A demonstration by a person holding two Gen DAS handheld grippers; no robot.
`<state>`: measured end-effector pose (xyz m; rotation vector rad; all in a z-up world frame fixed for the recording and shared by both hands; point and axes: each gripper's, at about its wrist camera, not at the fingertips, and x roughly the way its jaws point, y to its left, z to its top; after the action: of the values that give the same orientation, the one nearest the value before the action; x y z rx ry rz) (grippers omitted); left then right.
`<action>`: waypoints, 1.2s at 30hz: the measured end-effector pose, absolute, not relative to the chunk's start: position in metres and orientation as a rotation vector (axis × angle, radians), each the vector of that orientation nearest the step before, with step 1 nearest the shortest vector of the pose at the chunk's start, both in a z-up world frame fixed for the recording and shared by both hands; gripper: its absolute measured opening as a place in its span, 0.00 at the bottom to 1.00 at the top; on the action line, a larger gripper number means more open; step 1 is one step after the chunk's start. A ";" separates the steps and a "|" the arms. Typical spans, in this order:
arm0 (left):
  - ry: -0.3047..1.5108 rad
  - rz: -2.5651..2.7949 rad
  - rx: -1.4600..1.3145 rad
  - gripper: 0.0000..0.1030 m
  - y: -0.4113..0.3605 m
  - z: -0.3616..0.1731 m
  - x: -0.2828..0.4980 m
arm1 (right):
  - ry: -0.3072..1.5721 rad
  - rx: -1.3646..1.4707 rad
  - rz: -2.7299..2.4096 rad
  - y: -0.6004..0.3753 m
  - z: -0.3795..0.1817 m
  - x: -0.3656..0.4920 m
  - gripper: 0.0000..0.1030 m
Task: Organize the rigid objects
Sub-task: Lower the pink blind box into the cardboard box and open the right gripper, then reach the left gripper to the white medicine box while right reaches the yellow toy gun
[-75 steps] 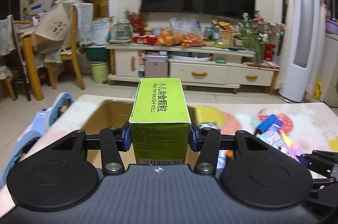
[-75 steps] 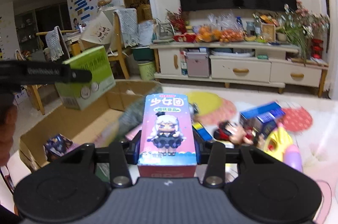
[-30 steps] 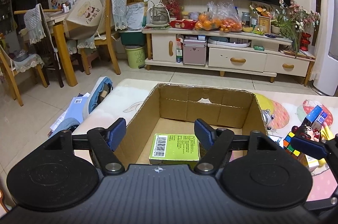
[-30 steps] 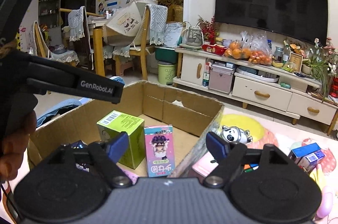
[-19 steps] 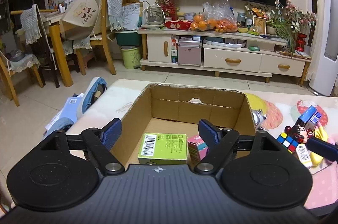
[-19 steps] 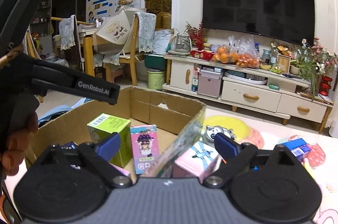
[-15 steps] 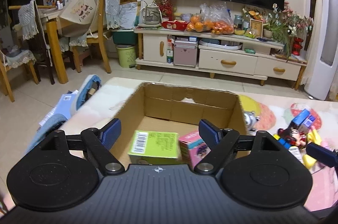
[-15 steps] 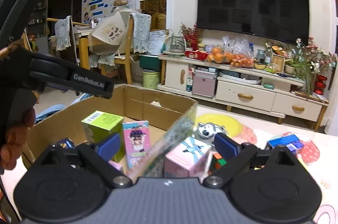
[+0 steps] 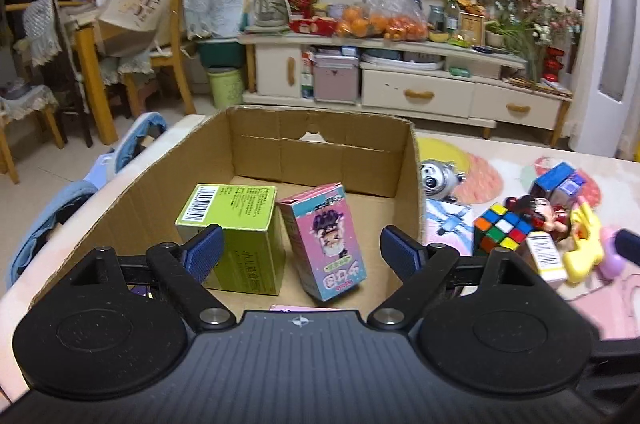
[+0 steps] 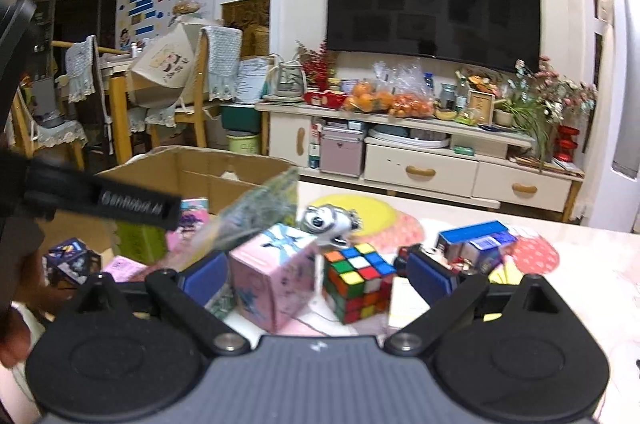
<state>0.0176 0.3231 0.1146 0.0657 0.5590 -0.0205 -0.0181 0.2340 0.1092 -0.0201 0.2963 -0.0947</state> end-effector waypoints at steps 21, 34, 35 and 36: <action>0.384 0.092 0.133 1.00 0.318 0.128 0.013 | 0.358 0.056 -0.252 0.163 0.074 -0.018 0.95; 0.375 -0.134 0.136 1.00 0.282 0.133 -0.014 | 0.418 0.299 -0.315 0.088 0.066 -0.016 0.95; 0.384 -0.159 0.143 1.00 0.277 0.131 -0.015 | 0.422 0.348 -0.303 0.080 0.065 -0.017 0.95; 0.395 -0.183 0.153 1.00 0.272 0.128 -0.016 | 0.423 0.405 -0.290 0.071 0.064 -0.019 0.95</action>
<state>-0.0159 0.2720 0.1278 0.1526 0.3949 -0.1834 -0.0188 0.0710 0.0640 0.4052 0.4229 -0.2902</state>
